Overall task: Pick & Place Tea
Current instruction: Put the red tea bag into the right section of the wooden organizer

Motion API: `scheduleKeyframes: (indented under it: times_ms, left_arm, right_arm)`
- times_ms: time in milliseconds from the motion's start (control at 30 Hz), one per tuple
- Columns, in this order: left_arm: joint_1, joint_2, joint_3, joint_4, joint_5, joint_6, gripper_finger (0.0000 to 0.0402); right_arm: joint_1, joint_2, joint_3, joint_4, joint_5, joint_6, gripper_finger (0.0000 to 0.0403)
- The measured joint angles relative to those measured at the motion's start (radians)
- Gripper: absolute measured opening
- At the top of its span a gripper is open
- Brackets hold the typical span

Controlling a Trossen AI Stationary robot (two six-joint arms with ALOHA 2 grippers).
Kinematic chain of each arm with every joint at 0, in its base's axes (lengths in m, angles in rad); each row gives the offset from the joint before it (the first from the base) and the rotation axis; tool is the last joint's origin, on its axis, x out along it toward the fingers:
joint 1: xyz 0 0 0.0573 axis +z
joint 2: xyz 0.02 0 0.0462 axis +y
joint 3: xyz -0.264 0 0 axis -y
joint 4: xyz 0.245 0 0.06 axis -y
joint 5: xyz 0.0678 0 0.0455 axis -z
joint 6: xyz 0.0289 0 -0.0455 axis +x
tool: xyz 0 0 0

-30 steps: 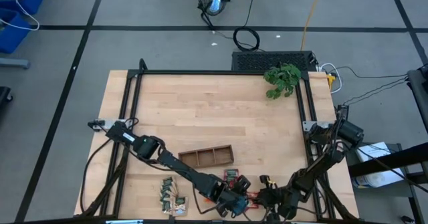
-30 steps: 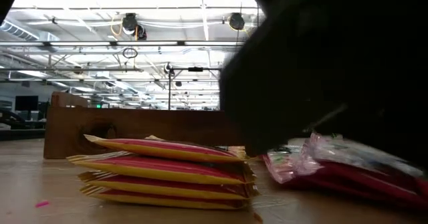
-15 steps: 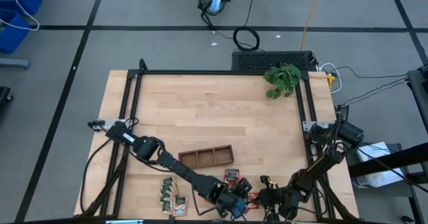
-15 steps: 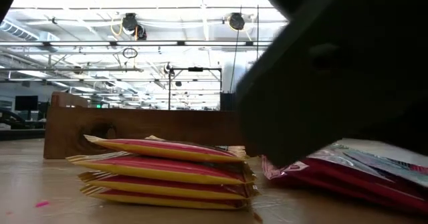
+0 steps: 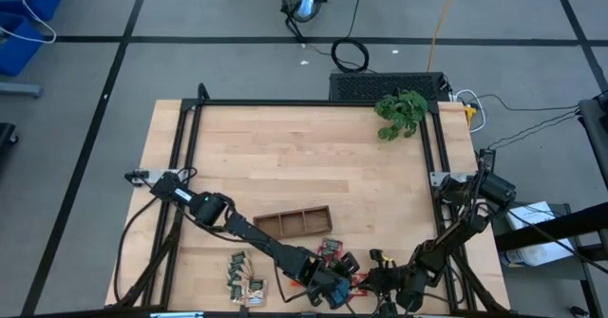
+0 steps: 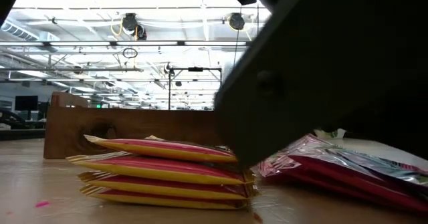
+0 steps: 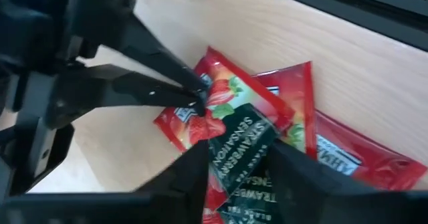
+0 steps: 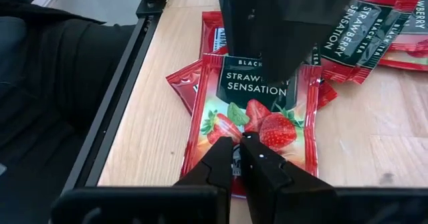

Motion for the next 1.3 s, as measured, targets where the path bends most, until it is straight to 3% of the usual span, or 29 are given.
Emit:
scheduleKeyframes:
  times_ms: [167, 233, 367, 700, 967, 1100, 1300]
  left_arm:
    - [0.003, 0.0, 0.0, -0.003, 0.025, 0.023, 0.0024]
    - [0.007, 0.0, 0.0, -0.002, 0.03, 0.023, 0.0008]
    - [0.01, 0.0, 0.0, 0.002, 0.005, 0.033, 0.0004]
    - [-0.028, -0.057, 0.0, -0.003, -0.221, 0.227, 0.0002]
    - [-0.05, -0.14, 0.0, -0.094, -0.23, 0.329, 0.0001]
    - [-0.06, -0.191, 0.0, -0.175, -0.187, 0.37, 0.0001]
    - [-0.101, -0.245, 0.0, -0.199, -0.164, 0.523, 0.0001]
  right_arm:
    - [0.0, 0.0, -0.001, 0.005, 0.022, -0.011, 0.002]
    - [0.0, 0.0, -0.001, 0.012, 0.023, -0.022, 0.002]
    - [0.0, 0.0, -0.001, 0.038, 0.023, -0.063, 0.002]
    - [0.021, -0.133, -0.005, 0.057, 0.07, -0.27, 0.002]
    - [0.047, -0.303, -0.003, 0.05, 0.1, -0.46, 0.002]
    - [0.047, -0.398, -0.006, 0.06, 0.097, -0.491, 0.002]
    - [-0.021, -0.52, -0.026, 0.073, -0.12, -0.473, 0.0042]
